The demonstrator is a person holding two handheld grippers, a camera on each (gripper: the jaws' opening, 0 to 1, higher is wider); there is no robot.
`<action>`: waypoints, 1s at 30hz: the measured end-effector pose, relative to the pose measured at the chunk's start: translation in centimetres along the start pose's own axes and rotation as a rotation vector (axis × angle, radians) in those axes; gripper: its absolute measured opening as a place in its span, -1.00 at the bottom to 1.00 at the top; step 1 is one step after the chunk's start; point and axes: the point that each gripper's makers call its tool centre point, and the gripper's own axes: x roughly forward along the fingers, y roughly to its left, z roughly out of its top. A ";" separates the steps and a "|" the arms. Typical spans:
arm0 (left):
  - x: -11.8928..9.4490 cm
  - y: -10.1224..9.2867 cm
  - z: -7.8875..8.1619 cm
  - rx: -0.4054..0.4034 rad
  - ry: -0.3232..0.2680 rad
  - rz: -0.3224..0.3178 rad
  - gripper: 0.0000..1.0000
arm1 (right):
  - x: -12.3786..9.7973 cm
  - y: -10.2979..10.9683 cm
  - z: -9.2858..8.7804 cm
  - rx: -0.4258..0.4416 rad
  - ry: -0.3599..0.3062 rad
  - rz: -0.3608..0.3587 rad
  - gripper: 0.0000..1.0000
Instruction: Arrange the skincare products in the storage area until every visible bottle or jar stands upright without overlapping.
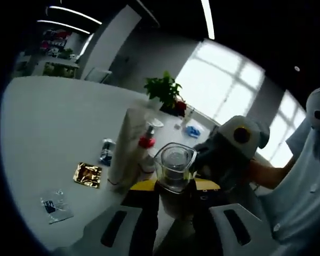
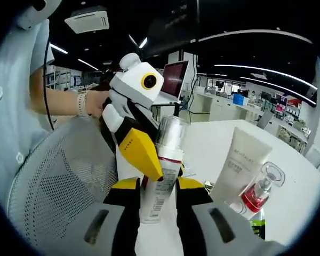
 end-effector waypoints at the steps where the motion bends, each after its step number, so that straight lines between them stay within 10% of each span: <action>1: 0.0 0.3 -0.1 0.002 0.006 0.012 -0.61 | -0.2 -0.1 0.0 0.009 -0.008 -0.004 -0.51; 3: 0.0 0.9 -0.9 0.022 0.050 0.042 -0.61 | -0.5 -0.3 1.4 0.067 -0.096 -0.004 -0.47; 30: 0.5 5.0 -2.0 0.287 0.122 0.265 -0.62 | -0.5 -0.2 0.2 0.052 -0.031 0.002 -0.52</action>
